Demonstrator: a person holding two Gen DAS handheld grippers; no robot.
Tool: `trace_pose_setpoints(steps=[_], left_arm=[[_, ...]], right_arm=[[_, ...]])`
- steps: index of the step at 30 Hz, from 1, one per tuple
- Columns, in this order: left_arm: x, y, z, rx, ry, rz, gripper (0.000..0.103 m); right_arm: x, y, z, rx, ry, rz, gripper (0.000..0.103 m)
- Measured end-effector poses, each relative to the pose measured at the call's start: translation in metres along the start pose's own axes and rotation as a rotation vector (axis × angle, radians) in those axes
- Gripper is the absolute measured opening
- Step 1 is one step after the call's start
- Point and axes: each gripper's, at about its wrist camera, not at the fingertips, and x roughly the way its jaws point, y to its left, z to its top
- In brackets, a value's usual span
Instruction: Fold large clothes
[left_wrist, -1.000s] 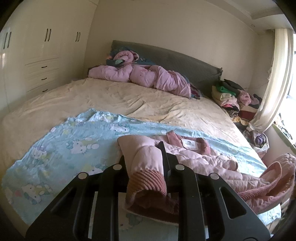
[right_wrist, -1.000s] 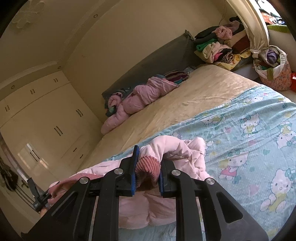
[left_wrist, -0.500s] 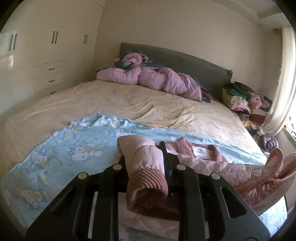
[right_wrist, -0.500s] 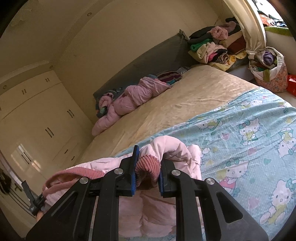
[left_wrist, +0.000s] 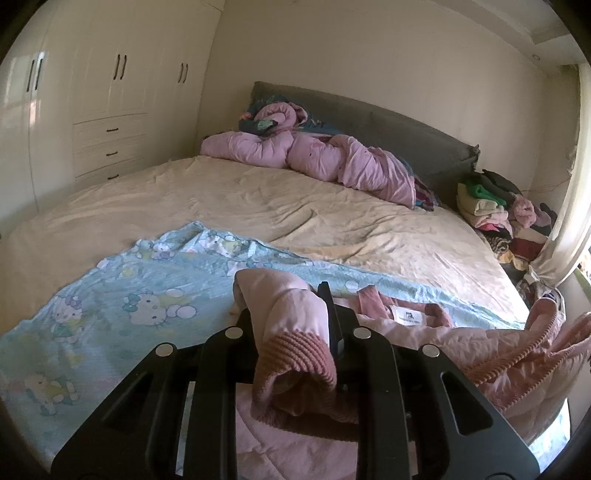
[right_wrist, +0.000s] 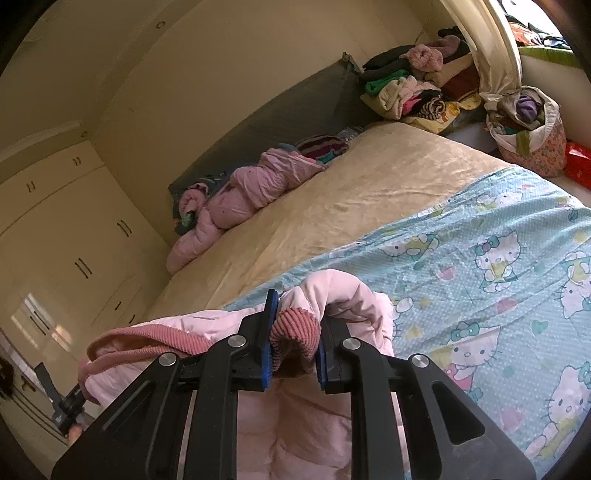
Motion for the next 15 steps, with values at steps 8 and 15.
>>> trace_pose_setpoints(steps=[8, 15], left_arm=[[0.028, 0.000, -0.007, 0.017, 0.038, 0.030, 0.016], [0.046, 0.000, -0.011, 0.040, 0.053, 0.032, 0.017]], right_arm=[[0.030, -0.005, 0.003, 0.034, 0.029, -0.002, 0.020], [0.037, -0.013, 0.004, 0.121, 0.014, 0.151, 0.077]])
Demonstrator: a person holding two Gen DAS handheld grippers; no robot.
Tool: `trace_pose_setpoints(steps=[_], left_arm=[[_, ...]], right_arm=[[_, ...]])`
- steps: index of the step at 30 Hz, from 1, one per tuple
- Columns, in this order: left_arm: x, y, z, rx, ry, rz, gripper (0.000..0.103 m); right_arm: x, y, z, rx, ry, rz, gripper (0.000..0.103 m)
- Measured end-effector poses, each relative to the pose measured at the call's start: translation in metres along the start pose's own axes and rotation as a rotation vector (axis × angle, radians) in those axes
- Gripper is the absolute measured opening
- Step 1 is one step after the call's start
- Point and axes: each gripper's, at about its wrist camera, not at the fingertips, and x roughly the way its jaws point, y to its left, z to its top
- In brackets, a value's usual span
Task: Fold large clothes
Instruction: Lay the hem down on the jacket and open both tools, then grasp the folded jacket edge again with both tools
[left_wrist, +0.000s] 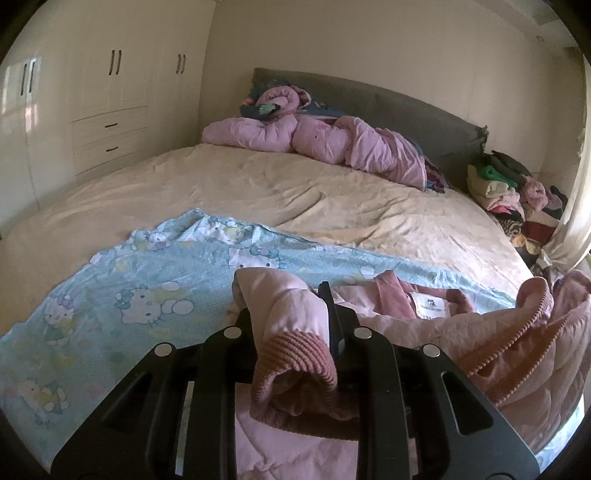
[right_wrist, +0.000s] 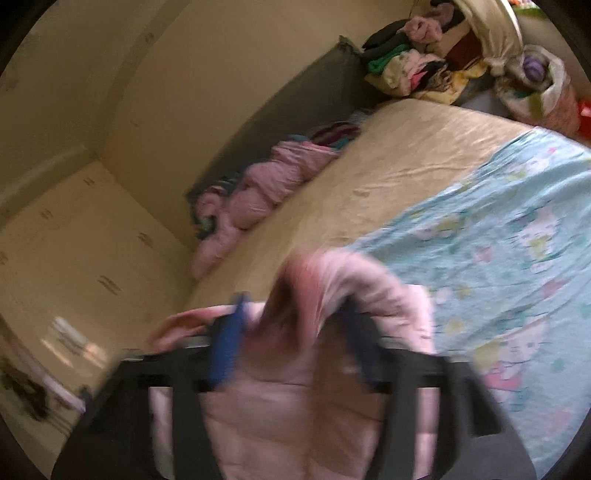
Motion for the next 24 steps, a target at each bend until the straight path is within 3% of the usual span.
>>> trace_pose_setpoints(steps=[2, 7, 12, 13, 14, 15, 16, 19, 21, 24], left_arm=[[0.006, -0.001, 0.001, 0.006, 0.003, 0.002, 0.017], [0.034, -0.006, -0.002, 0.024, 0.040, 0.005, 0.021], [0.047, -0.003, -0.005, 0.022, 0.066, -0.014, 0.027], [0.043, -0.002, -0.004, 0.010, 0.062, -0.031, 0.040], [0.036, -0.002, -0.001, 0.007, 0.046, -0.060, 0.060], [0.031, -0.003, 0.001, 0.012, 0.033, -0.074, 0.071], [0.023, -0.006, 0.003, 0.027, 0.002, -0.062, 0.089], [0.003, -0.008, 0.006, 0.075, -0.066, 0.015, 0.094], [-0.004, 0.001, 0.004, 0.059, -0.061, 0.003, 0.093], [0.005, 0.020, -0.016, 0.036, -0.009, 0.060, 0.094]], right_arm=[[-0.005, 0.004, -0.004, -0.034, -0.046, -0.010, 0.080], [0.015, 0.006, -0.018, -0.117, 0.015, -0.112, 0.080], [0.055, -0.008, -0.031, -0.226, 0.115, -0.343, 0.080], [0.062, -0.013, -0.033, -0.239, 0.132, -0.381, 0.080], [0.073, -0.020, -0.036, -0.249, 0.162, -0.406, 0.080], [0.081, -0.026, -0.038, -0.249, 0.183, -0.419, 0.080], [0.086, -0.031, -0.039, -0.243, 0.192, -0.430, 0.080], [0.099, -0.043, -0.043, -0.232, 0.223, -0.433, 0.080], [0.108, -0.048, -0.045, -0.255, 0.239, -0.454, 0.080], [0.113, -0.049, -0.044, -0.274, 0.238, -0.459, 0.080]])
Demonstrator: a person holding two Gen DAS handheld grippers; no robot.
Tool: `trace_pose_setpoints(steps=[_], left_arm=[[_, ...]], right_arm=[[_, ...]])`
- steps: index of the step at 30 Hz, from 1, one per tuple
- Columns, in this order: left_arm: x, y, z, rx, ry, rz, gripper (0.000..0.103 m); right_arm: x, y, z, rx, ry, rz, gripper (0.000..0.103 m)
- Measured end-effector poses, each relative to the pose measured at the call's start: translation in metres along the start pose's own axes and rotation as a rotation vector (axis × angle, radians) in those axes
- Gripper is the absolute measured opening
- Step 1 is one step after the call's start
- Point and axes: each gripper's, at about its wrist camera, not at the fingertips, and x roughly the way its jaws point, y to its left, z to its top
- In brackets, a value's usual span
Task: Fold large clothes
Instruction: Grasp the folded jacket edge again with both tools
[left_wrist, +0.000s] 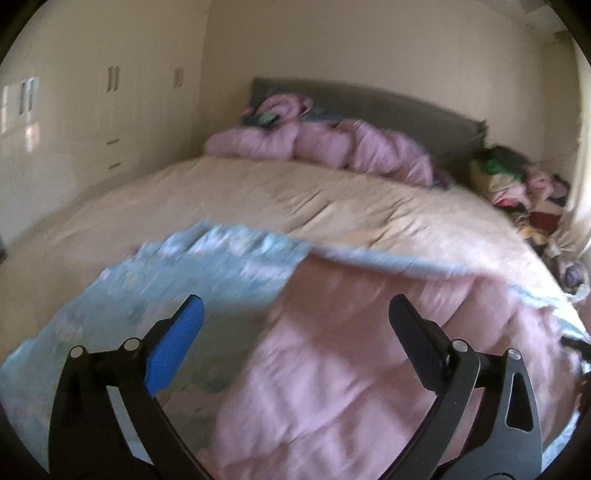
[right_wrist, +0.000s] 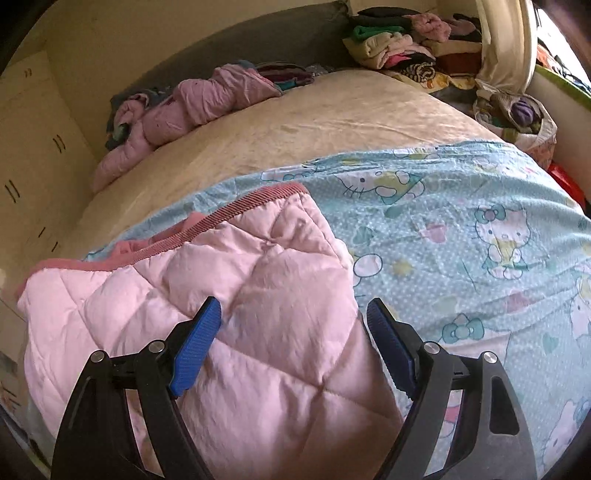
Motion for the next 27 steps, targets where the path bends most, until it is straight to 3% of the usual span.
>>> trace_pose_setpoints(steps=[3, 5, 6, 7, 8, 9, 10, 13, 18, 23, 27], left_arm=[[0.037, 0.021, -0.028, -0.057, 0.151, 0.006, 0.094], [0.060, 0.029, -0.039, -0.087, 0.262, -0.024, 0.094], [0.065, 0.033, -0.043, -0.118, 0.276, -0.049, 0.094], [0.065, 0.034, -0.044, -0.128, 0.269, -0.054, 0.093], [0.065, 0.033, -0.045, -0.124, 0.261, -0.053, 0.083], [0.064, 0.030, -0.044, -0.124, 0.250, -0.087, 0.066], [0.063, 0.029, -0.044, -0.130, 0.249, -0.117, 0.029], [0.053, 0.016, -0.038, -0.089, 0.210, -0.106, 0.017], [0.037, -0.007, -0.005, -0.016, 0.030, -0.072, 0.017], [0.071, -0.022, 0.009, -0.007, 0.043, -0.034, 0.017], [0.100, -0.020, 0.003, -0.020, 0.098, -0.007, 0.017]], right_arm=[[0.002, 0.002, 0.004, -0.021, -0.003, -0.004, 0.080], [0.007, 0.001, 0.003, -0.031, 0.006, -0.002, 0.056], [0.008, 0.000, 0.001, -0.023, 0.007, 0.003, 0.052], [0.008, -0.001, -0.003, -0.014, -0.011, 0.003, 0.041], [0.006, -0.001, -0.005, -0.016, -0.030, 0.007, 0.032], [0.002, 0.000, -0.008, -0.025, -0.060, 0.008, 0.029], [-0.002, 0.001, -0.010, -0.029, -0.083, 0.009, 0.024], [-0.013, 0.006, -0.011, -0.035, -0.126, -0.015, 0.019], [-0.046, 0.004, 0.013, 0.019, -0.263, 0.005, 0.017], [-0.033, 0.010, 0.047, 0.023, -0.294, -0.023, 0.017], [0.003, 0.015, 0.055, 0.016, -0.253, -0.099, 0.017]])
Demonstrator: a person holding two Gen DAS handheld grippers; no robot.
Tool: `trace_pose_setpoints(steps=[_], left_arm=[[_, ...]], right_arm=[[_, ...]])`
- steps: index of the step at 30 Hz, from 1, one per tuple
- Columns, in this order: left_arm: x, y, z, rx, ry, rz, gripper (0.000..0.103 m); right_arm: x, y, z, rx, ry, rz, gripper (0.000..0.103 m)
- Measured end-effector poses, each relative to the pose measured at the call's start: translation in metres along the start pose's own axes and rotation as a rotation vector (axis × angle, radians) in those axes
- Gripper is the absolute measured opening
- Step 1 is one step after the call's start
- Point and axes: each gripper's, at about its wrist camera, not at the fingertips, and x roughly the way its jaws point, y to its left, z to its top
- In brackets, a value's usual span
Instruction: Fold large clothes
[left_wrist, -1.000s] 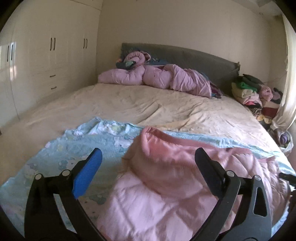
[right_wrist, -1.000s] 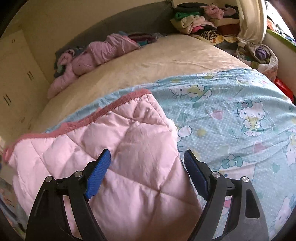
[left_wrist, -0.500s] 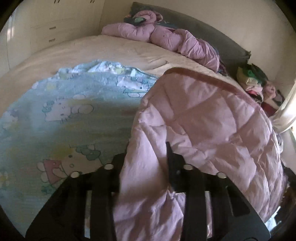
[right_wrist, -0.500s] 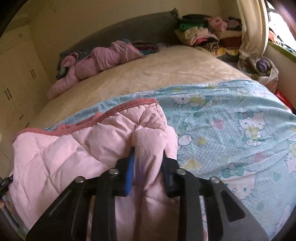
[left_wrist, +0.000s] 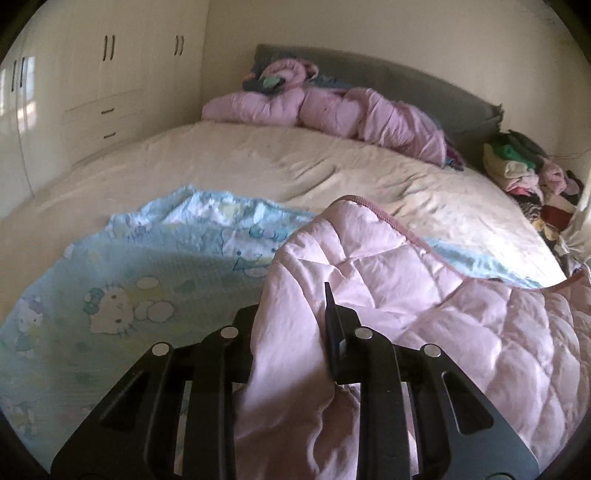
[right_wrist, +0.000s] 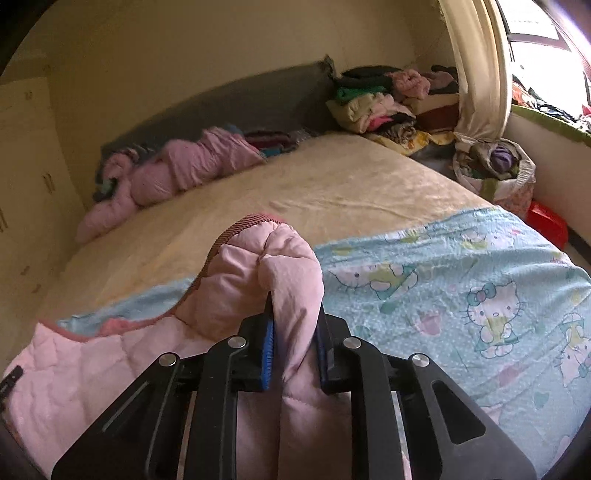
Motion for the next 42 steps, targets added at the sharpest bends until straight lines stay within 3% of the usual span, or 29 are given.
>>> trace_pose_setpoints(steps=[9, 18, 22, 24, 25, 26, 30, 35, 42], left_arm=[[0.046, 0.005, -0.017, -0.015, 0.103, 0.029, 0.025], [0.055, 0.004, -0.025, -0.002, 0.118, 0.033, 0.028], [0.050, 0.002, -0.024, 0.020, 0.111, 0.067, 0.035], [0.044, 0.003, -0.024, 0.022, 0.112, 0.083, 0.040], [0.041, 0.004, -0.023, 0.014, 0.112, 0.086, 0.048], [0.037, 0.006, -0.023, 0.005, 0.112, 0.088, 0.059], [0.011, 0.010, -0.022, -0.015, 0.095, 0.069, 0.070], [-0.035, -0.004, -0.026, 0.024, 0.044, 0.027, 0.081], [-0.087, -0.031, -0.036, 0.075, -0.016, -0.048, 0.087]], right_arm=[[0.068, -0.013, -0.035, 0.021, 0.188, -0.097, 0.019], [0.088, -0.016, -0.055, 0.020, 0.237, -0.138, 0.027], [0.086, -0.021, -0.053, 0.032, 0.262, -0.139, 0.036], [0.079, -0.024, -0.051, 0.041, 0.272, -0.153, 0.051], [0.071, -0.026, -0.050, 0.050, 0.269, -0.165, 0.068], [0.064, -0.029, -0.049, 0.061, 0.263, -0.169, 0.077], [0.018, -0.034, -0.048, 0.092, 0.171, -0.104, 0.077], [-0.050, -0.006, -0.061, -0.012, 0.067, 0.027, 0.086], [-0.106, 0.044, -0.096, -0.187, 0.062, 0.180, 0.090]])
